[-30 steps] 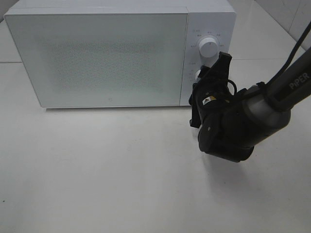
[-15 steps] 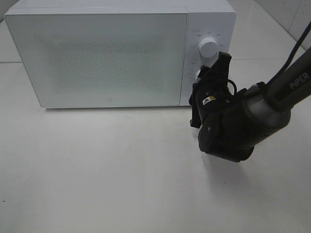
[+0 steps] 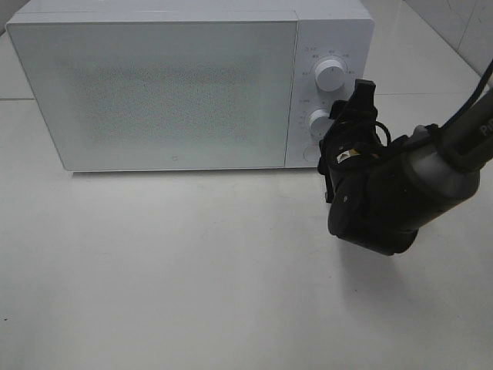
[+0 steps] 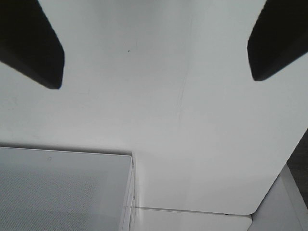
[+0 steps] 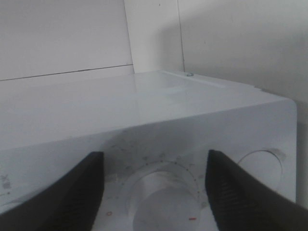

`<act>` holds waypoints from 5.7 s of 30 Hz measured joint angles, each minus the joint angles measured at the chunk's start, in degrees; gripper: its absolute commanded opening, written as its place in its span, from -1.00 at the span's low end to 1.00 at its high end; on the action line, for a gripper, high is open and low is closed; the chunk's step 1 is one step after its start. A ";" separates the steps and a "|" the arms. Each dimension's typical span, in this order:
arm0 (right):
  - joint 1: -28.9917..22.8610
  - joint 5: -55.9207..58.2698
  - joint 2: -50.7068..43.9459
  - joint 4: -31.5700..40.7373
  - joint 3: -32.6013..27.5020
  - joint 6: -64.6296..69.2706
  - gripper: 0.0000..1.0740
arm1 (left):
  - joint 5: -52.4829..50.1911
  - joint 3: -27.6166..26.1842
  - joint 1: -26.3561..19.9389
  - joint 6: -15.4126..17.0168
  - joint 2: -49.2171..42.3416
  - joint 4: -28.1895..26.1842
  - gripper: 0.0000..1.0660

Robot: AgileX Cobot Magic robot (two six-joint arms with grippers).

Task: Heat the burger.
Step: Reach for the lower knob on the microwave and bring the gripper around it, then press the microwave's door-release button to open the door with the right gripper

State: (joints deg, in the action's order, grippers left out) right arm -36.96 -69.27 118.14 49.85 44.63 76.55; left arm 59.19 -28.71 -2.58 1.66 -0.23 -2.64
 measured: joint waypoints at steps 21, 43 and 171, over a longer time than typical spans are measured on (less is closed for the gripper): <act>1.15 19.25 -19.31 -19.37 -16.62 -18.45 0.41 | 0.00 0.00 0.00 0.00 0.00 0.00 0.83; 12.83 83.88 -38.56 -51.57 -5.56 -55.98 0.40 | 0.00 0.00 0.00 0.00 0.00 0.00 0.83; 30.42 54.20 -66.06 -54.03 -22.40 -68.81 0.40 | 0.00 0.00 0.00 0.00 0.00 0.00 0.83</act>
State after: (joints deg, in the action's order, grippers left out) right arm -6.53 -15.07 52.08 -4.18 22.23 7.73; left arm 59.19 -28.71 -2.58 1.66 -0.23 -2.64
